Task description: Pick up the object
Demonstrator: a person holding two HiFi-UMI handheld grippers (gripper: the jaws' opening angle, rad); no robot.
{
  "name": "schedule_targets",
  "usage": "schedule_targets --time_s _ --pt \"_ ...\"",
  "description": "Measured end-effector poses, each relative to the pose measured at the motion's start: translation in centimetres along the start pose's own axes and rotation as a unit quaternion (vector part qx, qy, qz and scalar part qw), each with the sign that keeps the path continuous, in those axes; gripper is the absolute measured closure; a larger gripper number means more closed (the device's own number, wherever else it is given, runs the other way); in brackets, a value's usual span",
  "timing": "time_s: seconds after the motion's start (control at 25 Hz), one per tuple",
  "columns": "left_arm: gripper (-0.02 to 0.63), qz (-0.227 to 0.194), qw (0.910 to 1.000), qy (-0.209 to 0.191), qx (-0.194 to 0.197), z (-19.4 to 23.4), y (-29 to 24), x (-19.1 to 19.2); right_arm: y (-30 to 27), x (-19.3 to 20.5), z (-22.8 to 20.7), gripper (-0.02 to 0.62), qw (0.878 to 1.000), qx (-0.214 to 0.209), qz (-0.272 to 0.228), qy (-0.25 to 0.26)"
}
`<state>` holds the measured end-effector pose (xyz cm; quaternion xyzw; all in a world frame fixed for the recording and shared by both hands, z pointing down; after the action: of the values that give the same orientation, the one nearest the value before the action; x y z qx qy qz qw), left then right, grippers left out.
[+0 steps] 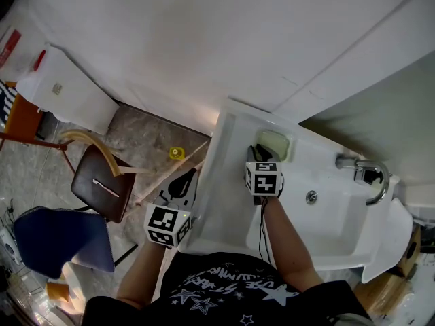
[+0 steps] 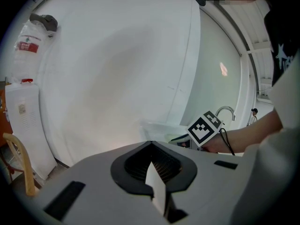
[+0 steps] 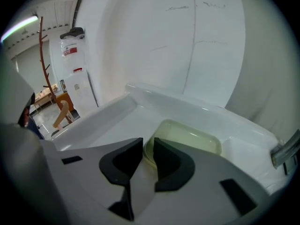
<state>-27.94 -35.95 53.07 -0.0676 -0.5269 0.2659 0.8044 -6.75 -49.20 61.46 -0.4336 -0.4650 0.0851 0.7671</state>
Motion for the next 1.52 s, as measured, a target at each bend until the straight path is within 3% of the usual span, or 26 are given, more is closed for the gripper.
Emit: schedule_targets --time_s 0.36,0.96,1.28,1.52 --pt "0.589 0.003 1.0000 -0.007 0.004 -1.0 1.0 -0.5 1.1 0.0 -0.3 0.545 1.000 -0.006 0.000 -0.006" --pt "0.589 -0.030 0.9991 -0.029 0.006 -6.2 6.8 0.2 10.6 -0.8 -0.5 0.549 0.996 -0.007 -0.089 -0.006" --pt "0.589 -0.046 0.9981 -0.039 0.016 -11.2 9.7 1.9 16.9 1.7 -0.5 0.551 0.992 0.001 -0.123 0.030" --pt "0.589 -0.056 0.9970 -0.050 0.018 -15.3 11.8 3.7 21.5 5.4 -1.1 0.551 0.990 -0.002 -0.137 0.027"
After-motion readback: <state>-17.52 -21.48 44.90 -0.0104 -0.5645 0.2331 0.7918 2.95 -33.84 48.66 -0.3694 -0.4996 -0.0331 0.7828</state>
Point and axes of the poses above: the fingertips, and each gripper's own axes: y backward along the fingers, z to its left, x out of its underside, the point moved 6 cm from there along y, backward along the fingers, and after that the axes turned 12 degrees about y, right-handed, at the moved point
